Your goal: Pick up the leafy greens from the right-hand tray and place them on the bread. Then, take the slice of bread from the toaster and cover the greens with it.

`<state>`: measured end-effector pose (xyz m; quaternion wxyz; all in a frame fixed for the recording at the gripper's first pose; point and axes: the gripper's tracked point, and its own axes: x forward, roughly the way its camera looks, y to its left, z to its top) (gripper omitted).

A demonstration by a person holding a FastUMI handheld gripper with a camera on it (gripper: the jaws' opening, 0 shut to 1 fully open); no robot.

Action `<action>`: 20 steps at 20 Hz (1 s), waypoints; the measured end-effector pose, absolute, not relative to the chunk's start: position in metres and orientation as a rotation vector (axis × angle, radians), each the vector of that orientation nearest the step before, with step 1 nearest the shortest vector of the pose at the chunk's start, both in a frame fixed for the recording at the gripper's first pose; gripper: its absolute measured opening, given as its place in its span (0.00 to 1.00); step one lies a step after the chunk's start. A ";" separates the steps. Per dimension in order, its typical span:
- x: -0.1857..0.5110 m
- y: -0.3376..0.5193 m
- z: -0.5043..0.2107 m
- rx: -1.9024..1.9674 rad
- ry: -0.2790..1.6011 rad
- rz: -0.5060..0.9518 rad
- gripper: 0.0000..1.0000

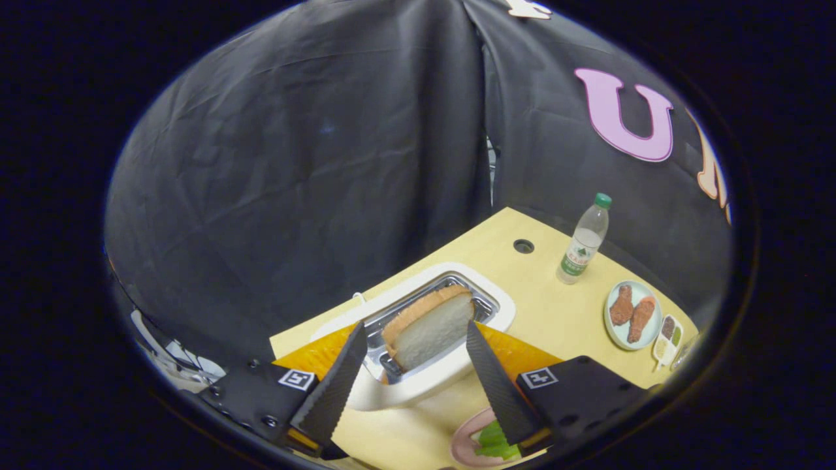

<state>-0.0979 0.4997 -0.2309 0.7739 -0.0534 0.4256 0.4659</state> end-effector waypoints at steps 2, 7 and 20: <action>-0.102 0.508 -0.237 -0.103 0.942 1.002 0.98; -0.095 0.511 -0.255 -0.139 0.962 0.934 0.97; -0.100 0.499 -0.259 -0.113 1.014 0.898 0.25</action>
